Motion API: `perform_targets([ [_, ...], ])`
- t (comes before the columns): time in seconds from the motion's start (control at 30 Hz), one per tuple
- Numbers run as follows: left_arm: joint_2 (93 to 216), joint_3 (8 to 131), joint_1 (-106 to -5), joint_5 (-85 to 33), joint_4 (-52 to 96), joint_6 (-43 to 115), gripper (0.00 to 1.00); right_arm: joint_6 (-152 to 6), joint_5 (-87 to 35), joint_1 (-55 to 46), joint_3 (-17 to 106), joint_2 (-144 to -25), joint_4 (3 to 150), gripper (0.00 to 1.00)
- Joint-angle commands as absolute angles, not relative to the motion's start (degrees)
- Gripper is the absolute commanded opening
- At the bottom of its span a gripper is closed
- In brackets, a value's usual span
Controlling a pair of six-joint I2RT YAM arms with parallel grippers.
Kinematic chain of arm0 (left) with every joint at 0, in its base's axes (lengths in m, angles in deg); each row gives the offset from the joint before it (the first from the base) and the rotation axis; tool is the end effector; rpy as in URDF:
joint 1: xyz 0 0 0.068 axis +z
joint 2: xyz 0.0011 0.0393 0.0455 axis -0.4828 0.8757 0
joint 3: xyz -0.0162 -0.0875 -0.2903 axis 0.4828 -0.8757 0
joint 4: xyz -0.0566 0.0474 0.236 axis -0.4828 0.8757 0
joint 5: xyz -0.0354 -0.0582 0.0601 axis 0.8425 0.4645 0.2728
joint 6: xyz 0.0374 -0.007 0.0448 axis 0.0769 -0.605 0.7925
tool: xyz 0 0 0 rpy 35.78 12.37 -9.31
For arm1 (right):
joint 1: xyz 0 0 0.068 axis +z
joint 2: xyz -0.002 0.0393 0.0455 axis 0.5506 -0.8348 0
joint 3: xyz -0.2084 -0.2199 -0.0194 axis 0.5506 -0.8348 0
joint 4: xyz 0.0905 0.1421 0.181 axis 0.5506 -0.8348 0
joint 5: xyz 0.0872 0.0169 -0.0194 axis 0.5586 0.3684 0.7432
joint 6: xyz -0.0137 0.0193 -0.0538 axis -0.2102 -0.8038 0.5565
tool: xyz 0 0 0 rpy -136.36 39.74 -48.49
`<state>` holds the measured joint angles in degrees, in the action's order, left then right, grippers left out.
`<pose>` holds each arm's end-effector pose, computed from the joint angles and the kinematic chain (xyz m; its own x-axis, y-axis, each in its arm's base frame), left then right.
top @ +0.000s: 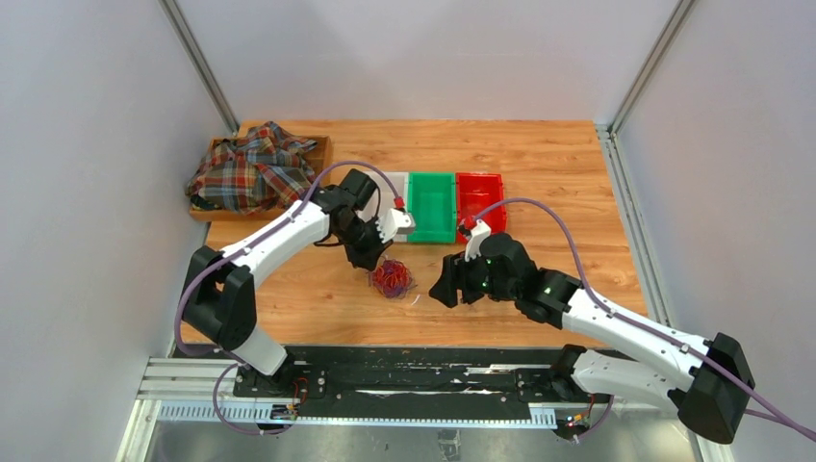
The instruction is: Untangle the cables
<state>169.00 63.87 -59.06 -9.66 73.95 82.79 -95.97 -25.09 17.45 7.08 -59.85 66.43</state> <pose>0.2392 -0.1599 0.2656 -0.3455 0.8128 -0.4690 0.9383 0.3069 -0.1594 0.1177 0.1547 0.2908 -0.6816 -0.0613 -0.7291 -0.5900 0.6355 0.4981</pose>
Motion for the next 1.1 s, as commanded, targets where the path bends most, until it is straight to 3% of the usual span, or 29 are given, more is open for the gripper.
perform_targets([
  [0.0, 165.33, 67.41, -59.59, -9.48, 81.33, 74.96, 0.0, -96.01, -28.5, 18.54, 7.82, -60.85, 67.71, 0.66],
  [0.23, 162.06, 70.84, -59.63, -4.23, 86.67, 66.01, 0.01, -91.58, -32.83, 20.98, 9.67, -64.43, 79.18, 0.77],
  [0.63, 157.86, 81.94, -59.63, -0.93, 89.13, 57.9, 0.01, -87.92, -33.55, 24.61, 8.77, -69.21, 98.84, 0.78],
  [1.07, 160.2, 95.68, -59.63, 8.37, 96.39, 63.63, 0.01, -86.45, -31.6, 24.69, 19.35, -81.99, 99.91, 0.61],
])
